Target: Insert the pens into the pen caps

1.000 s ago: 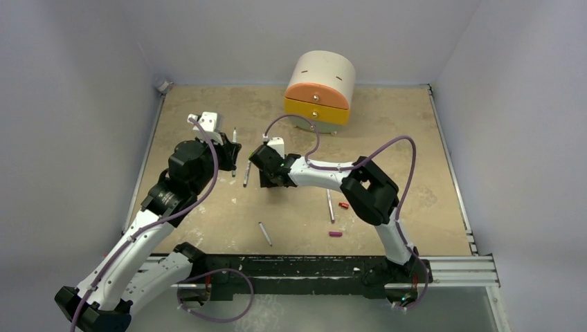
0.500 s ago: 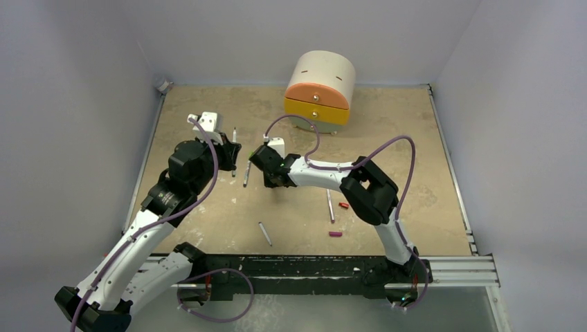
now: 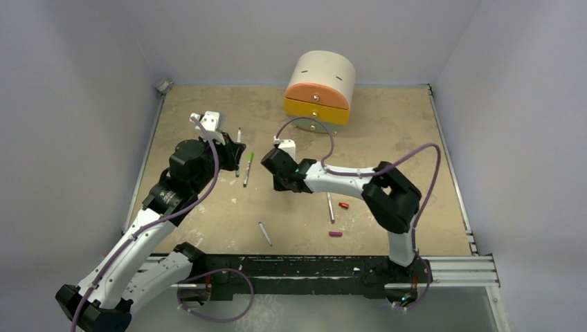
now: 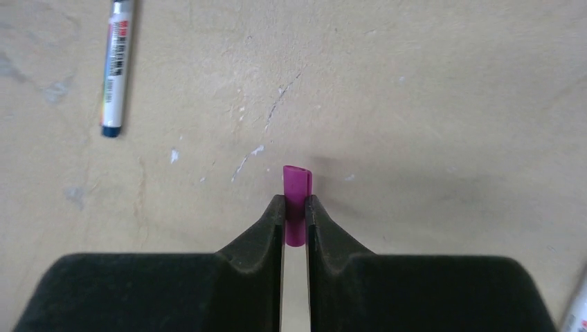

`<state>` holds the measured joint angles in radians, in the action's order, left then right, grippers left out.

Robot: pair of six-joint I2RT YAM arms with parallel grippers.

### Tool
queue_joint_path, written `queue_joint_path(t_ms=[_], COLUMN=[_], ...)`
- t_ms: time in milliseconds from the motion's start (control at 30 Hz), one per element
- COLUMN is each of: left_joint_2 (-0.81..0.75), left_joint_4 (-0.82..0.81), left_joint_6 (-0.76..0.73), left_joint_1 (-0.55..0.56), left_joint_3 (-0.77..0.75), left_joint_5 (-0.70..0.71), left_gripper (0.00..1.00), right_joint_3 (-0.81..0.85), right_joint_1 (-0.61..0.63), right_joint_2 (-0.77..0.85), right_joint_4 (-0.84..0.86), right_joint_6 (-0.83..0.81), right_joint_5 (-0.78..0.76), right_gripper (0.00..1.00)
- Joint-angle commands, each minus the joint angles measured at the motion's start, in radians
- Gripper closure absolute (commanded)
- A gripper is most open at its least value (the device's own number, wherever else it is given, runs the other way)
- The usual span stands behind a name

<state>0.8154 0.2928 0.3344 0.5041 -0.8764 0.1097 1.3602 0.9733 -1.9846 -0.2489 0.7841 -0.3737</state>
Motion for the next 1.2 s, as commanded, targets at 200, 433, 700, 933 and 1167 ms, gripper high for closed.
queue_joint_path(t_ms=[200, 433, 700, 933, 1167], left_joint_2=[0.012, -0.034, -0.032, 0.001, 0.005], left_joint_4=[-0.305, -0.648, -0.911, -1.026, -1.006], left_joint_6=[0.177, 0.356, 0.461, 0.490, 0.471], left_joint_1=[-0.004, -0.001, 0.012, 0.028, 0.034], left_joint_3=[0.088, 0.200, 0.270, 0.274, 0.263], left_joint_5=[-0.274, -0.440, -0.541, -0.644, -0.678], left_gripper=[1.00, 1.00, 1.00, 1.00, 1.00], right_joint_3=[-0.233, -0.328, -0.350, -0.289, -0.241], right_joint_1=[-0.012, -0.017, -0.018, -0.018, -0.018], right_joint_2=[0.495, 0.787, 0.926, 0.880, 0.849], right_joint_4=[0.281, 0.483, 0.686, 0.777, 0.825], right_joint_6=[-0.116, -0.205, -0.256, -0.293, -0.324], right_joint_5=[0.058, 0.106, 0.209, 0.291, 0.340], right_gripper=[1.00, 1.00, 1.00, 1.00, 1.00])
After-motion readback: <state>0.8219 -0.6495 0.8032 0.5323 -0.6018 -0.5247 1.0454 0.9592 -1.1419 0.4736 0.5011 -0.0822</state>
